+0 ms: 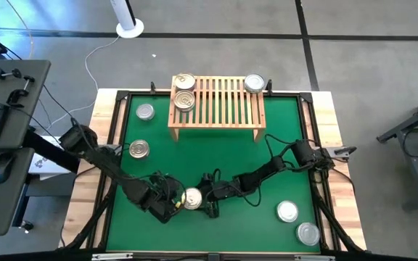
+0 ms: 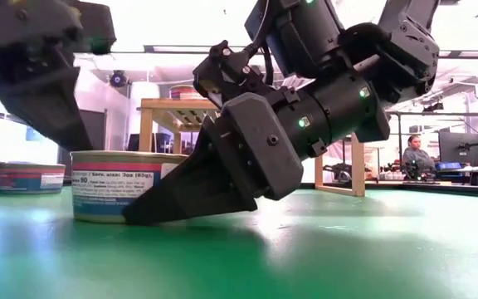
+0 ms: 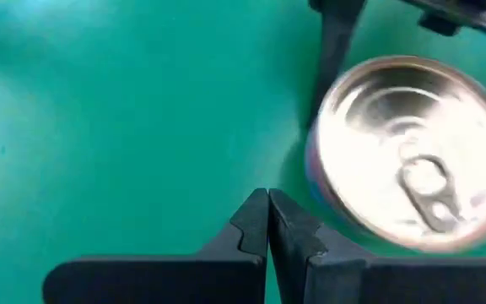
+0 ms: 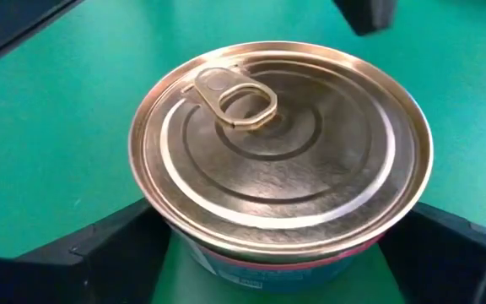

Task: Stack canned seafood by type on shelf
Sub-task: Put the bottom middle blue tuna can on the shelf aligned with the other blue tuna can

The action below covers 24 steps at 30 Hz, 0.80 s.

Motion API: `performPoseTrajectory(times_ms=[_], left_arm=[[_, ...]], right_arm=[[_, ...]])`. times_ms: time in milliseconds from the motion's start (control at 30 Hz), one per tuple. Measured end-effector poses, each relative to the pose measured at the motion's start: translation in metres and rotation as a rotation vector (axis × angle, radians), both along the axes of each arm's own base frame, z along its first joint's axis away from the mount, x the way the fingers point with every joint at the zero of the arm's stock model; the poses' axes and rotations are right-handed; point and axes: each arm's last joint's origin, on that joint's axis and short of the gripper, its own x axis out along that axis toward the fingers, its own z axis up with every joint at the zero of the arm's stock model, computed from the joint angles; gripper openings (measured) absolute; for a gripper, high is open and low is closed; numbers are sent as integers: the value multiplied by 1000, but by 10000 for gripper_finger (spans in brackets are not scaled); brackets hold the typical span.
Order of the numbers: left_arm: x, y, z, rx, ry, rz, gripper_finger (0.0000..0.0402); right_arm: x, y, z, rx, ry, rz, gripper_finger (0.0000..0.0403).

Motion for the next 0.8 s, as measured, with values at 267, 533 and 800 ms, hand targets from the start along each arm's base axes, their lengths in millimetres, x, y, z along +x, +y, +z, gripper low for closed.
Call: performPoseTrajectory(times_ms=[267, 533, 800], left_arm=[[12, -19, 10, -27, -207, -101, 0], [41, -9, -16, -89, -141, -172, 0], [45, -6, -28, -98, -91, -158, 0]], right_arm=[[1, -4, -1, 8, 14, -11, 391], [1, -5, -1, 11, 14, -13, 391], [-7, 0, 11, -50, 90, -50, 391]])
